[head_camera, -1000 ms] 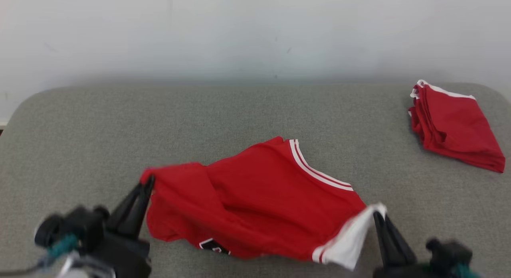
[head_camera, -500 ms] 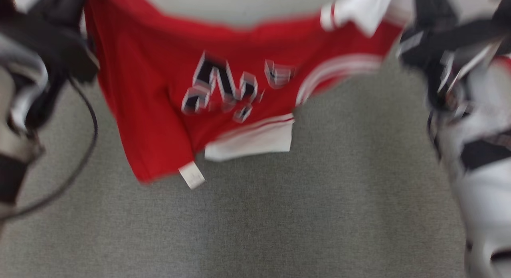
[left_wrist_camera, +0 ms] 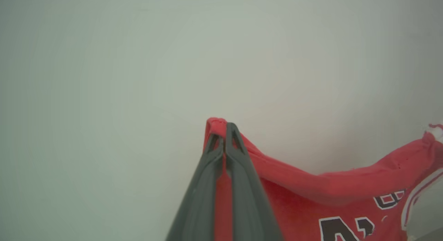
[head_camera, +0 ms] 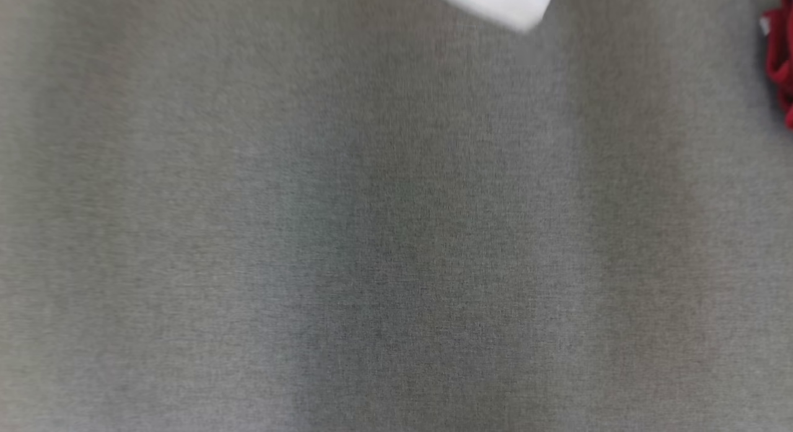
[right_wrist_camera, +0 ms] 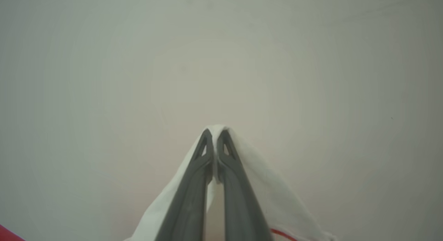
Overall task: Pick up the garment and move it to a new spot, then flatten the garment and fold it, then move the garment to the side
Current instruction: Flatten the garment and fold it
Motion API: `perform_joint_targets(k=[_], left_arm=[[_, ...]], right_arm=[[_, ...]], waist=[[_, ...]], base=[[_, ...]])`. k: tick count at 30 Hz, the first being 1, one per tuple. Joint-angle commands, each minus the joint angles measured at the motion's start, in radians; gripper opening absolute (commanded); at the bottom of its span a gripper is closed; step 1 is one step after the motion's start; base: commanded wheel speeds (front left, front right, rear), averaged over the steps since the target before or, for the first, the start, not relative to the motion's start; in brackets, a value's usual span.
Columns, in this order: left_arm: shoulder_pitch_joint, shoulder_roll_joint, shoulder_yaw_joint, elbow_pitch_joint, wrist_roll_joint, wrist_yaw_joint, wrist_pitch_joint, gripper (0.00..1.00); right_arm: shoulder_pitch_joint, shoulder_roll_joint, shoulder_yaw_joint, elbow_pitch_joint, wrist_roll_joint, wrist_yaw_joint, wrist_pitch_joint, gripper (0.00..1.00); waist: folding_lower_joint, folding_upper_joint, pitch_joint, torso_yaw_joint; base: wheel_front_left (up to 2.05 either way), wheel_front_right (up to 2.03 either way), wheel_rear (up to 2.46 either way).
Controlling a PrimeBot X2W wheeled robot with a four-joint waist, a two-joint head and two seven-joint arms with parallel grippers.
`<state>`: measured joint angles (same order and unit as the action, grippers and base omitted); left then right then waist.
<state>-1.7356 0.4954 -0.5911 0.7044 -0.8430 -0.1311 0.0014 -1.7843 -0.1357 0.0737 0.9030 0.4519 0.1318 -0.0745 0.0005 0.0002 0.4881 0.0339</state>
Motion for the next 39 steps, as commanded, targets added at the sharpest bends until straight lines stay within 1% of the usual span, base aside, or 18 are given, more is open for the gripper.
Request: perform_joint_targets(k=[1, 4, 8, 12, 17, 21, 23, 25, 28, 31, 34, 35, 38, 39], left_arm=[[-0.043, -0.009, -0.008, 0.019, -0.012, 0.002, -0.012, 0.0], [-0.122, -0.011, -0.039, 0.061, -0.026, 0.002, -0.021, 0.0], [-0.195, -0.012, -0.061, 0.126, -0.057, 0.002, -0.057, 0.0], [-0.23, -0.019, -0.099, 0.169, -0.075, 0.002, -0.085, 0.0], [-0.238, -0.022, -0.149, 0.196, -0.119, 0.002, -0.107, 0.0], [-0.214, -0.022, -0.177, 0.2, -0.14, 0.002, -0.123, 0.0], [-0.189, -0.019, -0.198, 0.194, -0.159, 0.002, -0.146, 0.0], [-0.115, -0.011, -0.225, 0.164, -0.193, 0.002, -0.191, 0.0], [-0.009, 0.004, -0.238, 0.127, -0.23, 0.002, -0.232, 0.0], [0.129, 0.016, -0.224, 0.077, -0.271, 0.002, -0.258, 0.0], [0.288, 0.045, -0.195, 0.01, -0.295, 0.002, -0.266, 0.0], [0.333, 0.054, -0.17, -0.021, -0.294, 0.003, -0.267, 0.0], [0.518, 0.07, -0.093, -0.123, -0.289, 0.025, -0.267, 0.0], [0.585, 0.072, -0.072, -0.158, -0.28, 0.04, -0.266, 0.0]], right_arm=[[-0.047, 0.005, -0.002, 0.03, -0.022, -0.002, -0.013, 0.0], [-0.149, 0.006, -0.009, 0.1, -0.066, -0.002, -0.037, 0.0], [-0.249, 0.012, -0.026, 0.181, -0.103, -0.002, -0.077, 0.0], [-0.309, 0.013, -0.029, 0.245, -0.137, -0.002, -0.105, 0.0], [-0.325, 0.021, -0.017, 0.298, -0.149, -0.002, -0.131, 0.0], [-0.307, 0.02, -0.012, 0.307, -0.129, -0.002, -0.142, 0.0], [-0.281, 0.032, 0.007, 0.297, -0.11, -0.002, -0.15, 0.0], [-0.205, 0.034, 0.053, 0.26, -0.069, -0.002, -0.164, 0.0], [-0.089, 0.02, 0.107, 0.198, 0.002, -0.002, -0.169, 0.0], [0.071, -0.009, 0.171, 0.101, 0.1, -0.002, -0.166, 0.0], [0.261, -0.063, 0.229, -0.029, 0.212, -0.002, -0.148, 0.0], [0.325, -0.086, 0.242, -0.077, 0.246, -0.002, -0.146, 0.0], [0.537, -0.15, 0.281, -0.227, 0.337, -0.002, -0.13, 0.0], [0.614, -0.174, 0.289, -0.272, 0.357, -0.002, -0.122, 0.0]], waist=[[-0.0005, -0.0002, 0.07, -0.02], [-0.0005, -0.0002, 0.101, -0.027], [-0.0005, -0.0002, 0.116, -0.033], [-0.0005, -0.0002, 0.122, -0.032], [-0.0005, -0.0002, 0.131, -0.027], [-0.0005, -0.0002, 0.131, -0.023], [-0.0005, -0.0002, 0.122, -0.021], [-0.0005, -0.0002, 0.083, -0.019], [-0.0005, -0.0002, 0.026, -0.018], [-0.0005, -0.0002, -0.042, -0.017], [-0.0005, -0.0002, -0.108, -0.021], [-0.0005, -0.0002, -0.128, -0.021], [-0.0005, -0.0002, -0.177, -0.026], [-0.0005, -0.0002, -0.192, -0.026]], base=[[0.0, 0.0, 0.0], [0.0, 0.0, 0.0], [0.0, 0.0, 0.0], [0.0, 0.0, 0.0], [0.0, 0.0, 0.0], [0.0, 0.0, 0.0], [0.0, 0.0, 0.0], [0.0, 0.0, 0.0], [0.0, 0.0, 0.0], [0.0, 0.0, 0.0], [0.0, 0.0, 0.0], [0.0, 0.0, 0.0], [0.0, 0.0, 0.0], [0.0, 0.0, 0.0]])
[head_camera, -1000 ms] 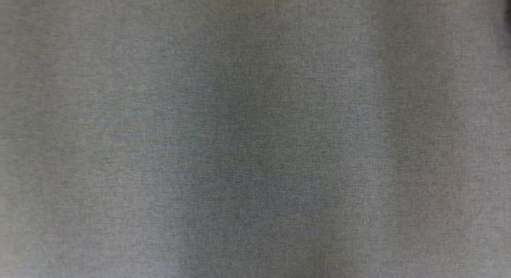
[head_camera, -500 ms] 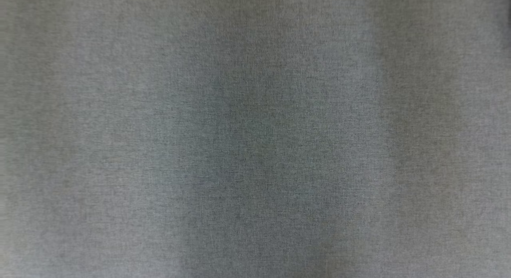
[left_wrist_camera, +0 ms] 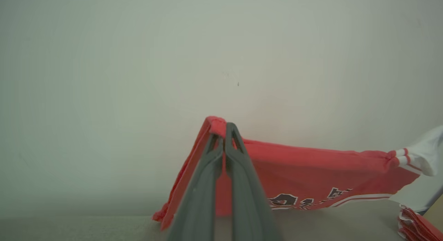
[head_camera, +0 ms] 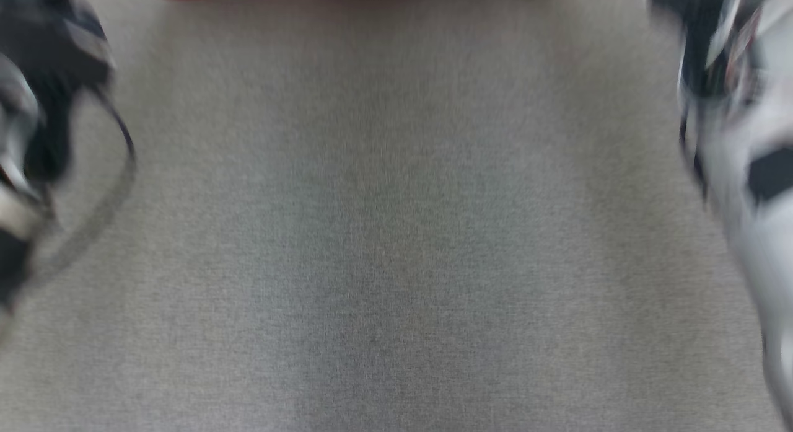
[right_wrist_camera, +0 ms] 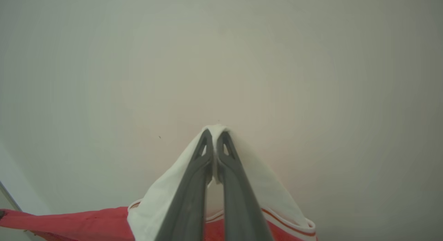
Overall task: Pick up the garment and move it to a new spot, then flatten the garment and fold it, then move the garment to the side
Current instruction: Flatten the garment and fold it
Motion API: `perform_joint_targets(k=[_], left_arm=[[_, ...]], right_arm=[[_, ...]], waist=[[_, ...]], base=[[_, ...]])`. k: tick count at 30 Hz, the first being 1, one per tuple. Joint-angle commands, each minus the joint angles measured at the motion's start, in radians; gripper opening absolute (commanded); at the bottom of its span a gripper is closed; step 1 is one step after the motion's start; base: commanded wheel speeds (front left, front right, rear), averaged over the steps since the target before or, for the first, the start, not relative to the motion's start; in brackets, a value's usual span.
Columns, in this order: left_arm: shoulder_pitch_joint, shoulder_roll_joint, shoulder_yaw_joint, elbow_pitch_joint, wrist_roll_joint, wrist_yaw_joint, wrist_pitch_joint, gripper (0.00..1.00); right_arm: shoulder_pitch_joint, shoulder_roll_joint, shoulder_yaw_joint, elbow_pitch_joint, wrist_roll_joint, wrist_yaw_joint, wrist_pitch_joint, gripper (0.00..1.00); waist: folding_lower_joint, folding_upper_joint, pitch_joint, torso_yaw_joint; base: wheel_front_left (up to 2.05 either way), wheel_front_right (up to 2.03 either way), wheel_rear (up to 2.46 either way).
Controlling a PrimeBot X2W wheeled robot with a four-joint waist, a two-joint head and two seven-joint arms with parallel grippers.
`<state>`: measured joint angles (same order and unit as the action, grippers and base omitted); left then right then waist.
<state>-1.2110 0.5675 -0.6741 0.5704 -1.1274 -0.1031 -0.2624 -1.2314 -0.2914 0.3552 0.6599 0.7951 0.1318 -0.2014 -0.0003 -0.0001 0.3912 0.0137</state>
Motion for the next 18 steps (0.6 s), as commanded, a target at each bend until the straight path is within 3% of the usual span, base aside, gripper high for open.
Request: perform_joint_targets(k=[1, 8, 14, 18], left_arm=[[0.117, 0.002, 0.04, -0.06, 0.016, 0.027, -0.002, 0.0], [0.534, -0.033, 0.186, -0.312, 0.083, 0.123, -0.003, 0.0], [0.798, -0.093, 0.318, -0.403, 0.131, 0.16, -0.003, 0.0], [0.945, -0.14, 0.361, -0.422, 0.167, 0.148, -0.003, 0.0]], right_arm=[[0.133, -0.041, 0.011, -0.072, 0.03, -0.002, 0.003, 0.0], [0.643, -0.122, -0.034, -0.331, 0.078, -0.002, 0.044, 0.0], [0.967, -0.096, -0.111, -0.473, 0.017, -0.002, 0.092, 0.0], [1.125, -0.062, -0.152, -0.535, -0.048, -0.002, 0.113, 0.0]], waist=[[0.0003, 0.0001, -0.109, -0.005], [0.0003, 0.0001, -0.165, 0.001], [0.0003, 0.0001, -0.188, -0.015], [0.0003, 0.0001, -0.207, -0.017]], base=[[0.0, 0.0, 0.0], [0.0, 0.0, 0.0], [0.0, 0.0, 0.0], [0.0, 0.0, 0.0]])
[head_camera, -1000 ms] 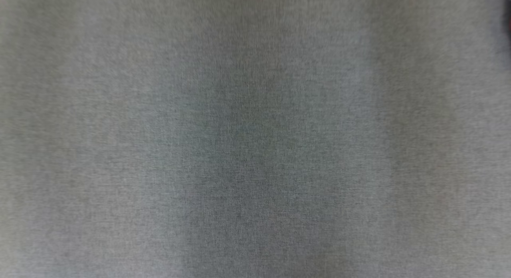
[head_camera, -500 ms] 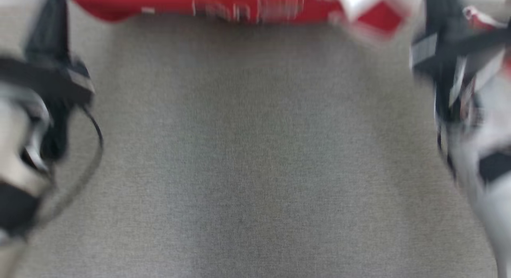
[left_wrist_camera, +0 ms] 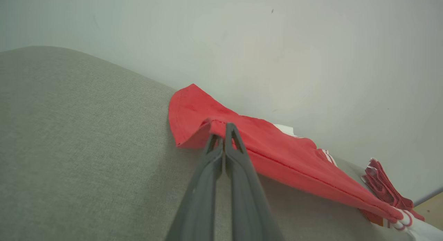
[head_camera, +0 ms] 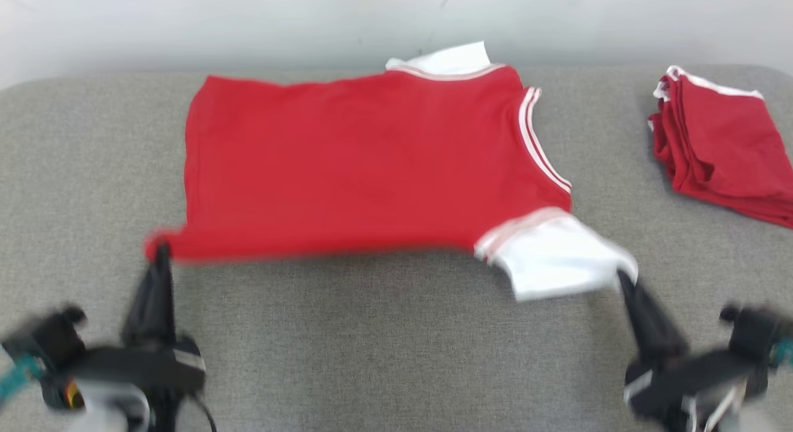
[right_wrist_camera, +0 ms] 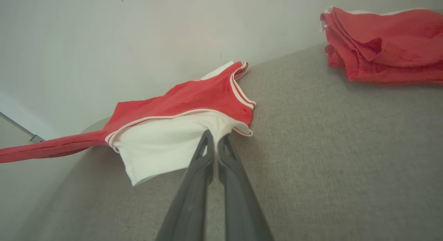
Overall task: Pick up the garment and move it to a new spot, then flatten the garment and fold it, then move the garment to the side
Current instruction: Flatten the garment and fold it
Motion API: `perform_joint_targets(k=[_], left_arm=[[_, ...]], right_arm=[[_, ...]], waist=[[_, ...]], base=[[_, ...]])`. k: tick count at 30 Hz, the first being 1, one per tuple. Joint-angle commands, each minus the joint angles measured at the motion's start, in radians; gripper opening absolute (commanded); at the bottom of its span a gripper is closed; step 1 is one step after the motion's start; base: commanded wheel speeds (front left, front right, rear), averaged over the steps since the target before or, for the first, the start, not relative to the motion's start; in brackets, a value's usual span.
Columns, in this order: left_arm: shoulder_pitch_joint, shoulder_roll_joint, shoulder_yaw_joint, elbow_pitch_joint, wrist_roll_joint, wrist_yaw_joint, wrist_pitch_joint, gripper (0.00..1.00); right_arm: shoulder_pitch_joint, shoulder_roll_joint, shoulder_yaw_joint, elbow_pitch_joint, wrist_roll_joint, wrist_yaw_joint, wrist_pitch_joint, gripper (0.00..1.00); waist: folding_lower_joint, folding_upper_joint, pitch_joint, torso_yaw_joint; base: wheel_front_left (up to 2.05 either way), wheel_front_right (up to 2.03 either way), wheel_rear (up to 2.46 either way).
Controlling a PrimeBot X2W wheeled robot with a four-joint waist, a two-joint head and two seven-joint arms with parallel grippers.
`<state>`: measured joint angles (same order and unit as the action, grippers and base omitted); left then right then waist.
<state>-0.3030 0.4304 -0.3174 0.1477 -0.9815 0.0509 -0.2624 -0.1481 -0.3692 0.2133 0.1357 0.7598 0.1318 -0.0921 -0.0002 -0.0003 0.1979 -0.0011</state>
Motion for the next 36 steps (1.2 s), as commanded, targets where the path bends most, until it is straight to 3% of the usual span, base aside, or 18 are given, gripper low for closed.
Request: perform_joint_targets(k=[1, 14, 21, 27, 36], left_arm=[[0.065, -0.014, 0.015, 0.002, 0.034, -0.006, -0.003, 0.0], [0.324, -0.129, 0.115, 0.084, 0.113, -0.041, -0.003, 0.0], [0.379, -0.157, 0.139, 0.156, 0.172, -0.061, -0.003, 0.0], [0.347, -0.171, 0.155, 0.222, 0.209, -0.083, -0.003, 0.0], [0.279, -0.174, 0.205, 0.234, 0.254, -0.111, -0.003, 0.0]], right_arm=[[0.076, 0.017, -0.017, -0.024, -0.038, -0.002, 0.011, 0.0], [0.423, 0.132, -0.066, -0.116, -0.126, -0.002, 0.121, 0.0], [0.536, 0.168, -0.051, -0.131, -0.156, -0.002, 0.205, 0.0], [0.558, 0.19, -0.049, -0.149, -0.166, -0.002, 0.241, 0.0], [0.459, 0.209, -0.086, -0.221, -0.135, -0.002, 0.255, 0.0]], waist=[[0.0002, 0.0003, -0.021, -0.002], [0.0002, 0.0003, -0.088, 0.019], [0.0002, 0.0003, -0.104, 0.03], [0.0002, 0.0003, -0.106, 0.034], [0.0002, 0.0003, -0.095, 0.02]], base=[[0.0, 0.0, 0.0], [0.0, 0.0, 0.0], [0.0, 0.0, 0.0], [0.0, 0.0, 0.0], [0.0, 0.0, 0.0]])
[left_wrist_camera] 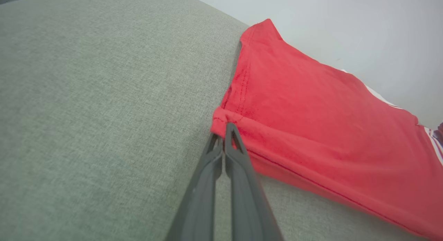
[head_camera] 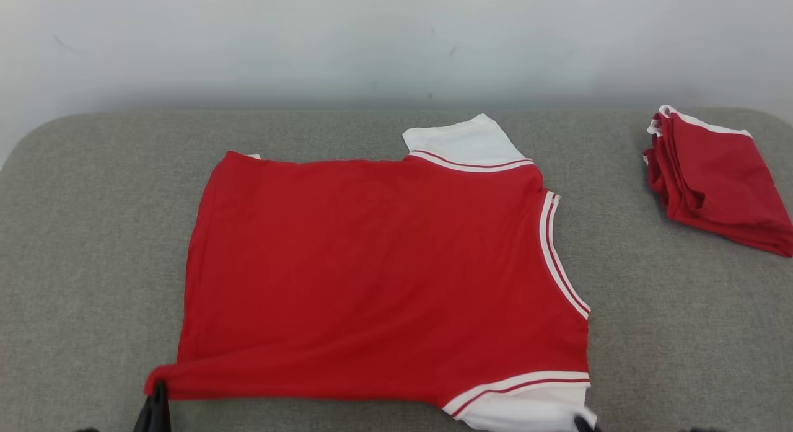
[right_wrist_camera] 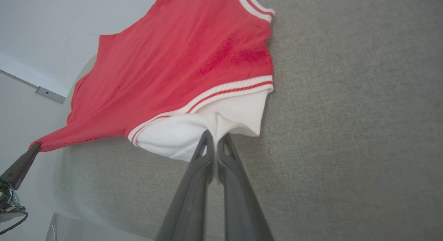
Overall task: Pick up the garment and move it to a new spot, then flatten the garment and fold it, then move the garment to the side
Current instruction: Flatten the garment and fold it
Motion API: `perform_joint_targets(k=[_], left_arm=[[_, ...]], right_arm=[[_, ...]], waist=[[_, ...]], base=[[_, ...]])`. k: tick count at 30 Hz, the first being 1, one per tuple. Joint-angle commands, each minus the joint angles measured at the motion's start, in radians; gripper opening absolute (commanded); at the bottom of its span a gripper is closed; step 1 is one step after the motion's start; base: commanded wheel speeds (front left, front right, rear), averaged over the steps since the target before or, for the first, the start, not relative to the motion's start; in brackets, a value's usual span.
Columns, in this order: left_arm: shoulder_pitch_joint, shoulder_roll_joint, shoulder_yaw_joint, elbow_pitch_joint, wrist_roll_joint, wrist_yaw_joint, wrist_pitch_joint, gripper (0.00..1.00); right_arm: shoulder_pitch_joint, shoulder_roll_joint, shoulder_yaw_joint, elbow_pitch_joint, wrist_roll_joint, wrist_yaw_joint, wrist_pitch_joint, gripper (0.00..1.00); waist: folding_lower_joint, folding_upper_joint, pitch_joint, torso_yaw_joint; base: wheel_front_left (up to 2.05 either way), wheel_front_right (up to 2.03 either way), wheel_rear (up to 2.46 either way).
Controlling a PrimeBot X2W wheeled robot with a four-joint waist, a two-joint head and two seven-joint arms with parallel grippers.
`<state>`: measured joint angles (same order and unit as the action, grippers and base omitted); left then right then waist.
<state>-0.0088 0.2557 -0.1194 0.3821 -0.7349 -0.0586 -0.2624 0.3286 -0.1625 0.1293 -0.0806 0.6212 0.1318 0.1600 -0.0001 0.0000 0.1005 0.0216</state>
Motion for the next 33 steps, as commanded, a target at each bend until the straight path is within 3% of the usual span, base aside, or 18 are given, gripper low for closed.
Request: perform_joint_targets(k=[1, 8, 15, 24, 31, 32, 33], left_arm=[[-0.026, 0.002, 0.008, -0.002, 0.011, -0.002, -0.003, 0.0], [-0.153, 0.024, -0.034, 0.02, 0.049, -0.01, 0.031, 0.0], [-0.275, 0.042, -0.061, 0.107, 0.068, -0.028, 0.057, 0.0], [-0.441, 0.017, -0.126, 0.279, 0.081, -0.053, 0.1, 0.0], [-0.507, 0.012, -0.161, 0.386, 0.085, -0.064, 0.063, 0.0], [-0.512, 0.014, -0.165, 0.396, 0.09, -0.065, 0.054, 0.39], [-0.514, 0.013, -0.17, 0.403, 0.093, -0.066, 0.046, 1.0]], right_arm=[[-0.041, 0.001, -0.008, -0.011, 0.006, -0.002, 0.008, 0.0], [-0.273, -0.047, 0.011, 0.006, -0.008, -0.002, 0.06, 0.0], [-0.496, -0.052, 0.027, 0.158, 0.007, -0.002, 0.094, 0.0], [-0.772, -0.032, 0.072, 0.533, 0.001, -0.002, 0.053, 0.0], [-0.862, -0.02, 0.118, 0.703, 0.012, -0.002, -0.057, 0.02], [-0.867, -0.017, 0.13, 0.715, 0.016, -0.002, -0.075, 0.79], [-0.87, -0.014, 0.142, 0.729, 0.023, -0.002, -0.09, 1.0]], waist=[[0.0001, 0.0, 0.005, -0.005], [0.0001, 0.0, 0.03, -0.016], [0.0001, 0.0, 0.041, -0.012], [0.0001, 0.0, 0.063, 0.014], [0.0001, 0.0, 0.066, 0.015], [0.0001, 0.0, 0.065, 0.014], [0.0001, 0.0, 0.063, 0.013]], base=[[0.0, 0.0, 0.0], [0.0, 0.0, 0.0], [0.0, 0.0, 0.0], [0.0, 0.0, 0.0], [0.0, 0.0, 0.0], [0.0, 0.0, 0.0], [0.0, 0.0, 0.0]])
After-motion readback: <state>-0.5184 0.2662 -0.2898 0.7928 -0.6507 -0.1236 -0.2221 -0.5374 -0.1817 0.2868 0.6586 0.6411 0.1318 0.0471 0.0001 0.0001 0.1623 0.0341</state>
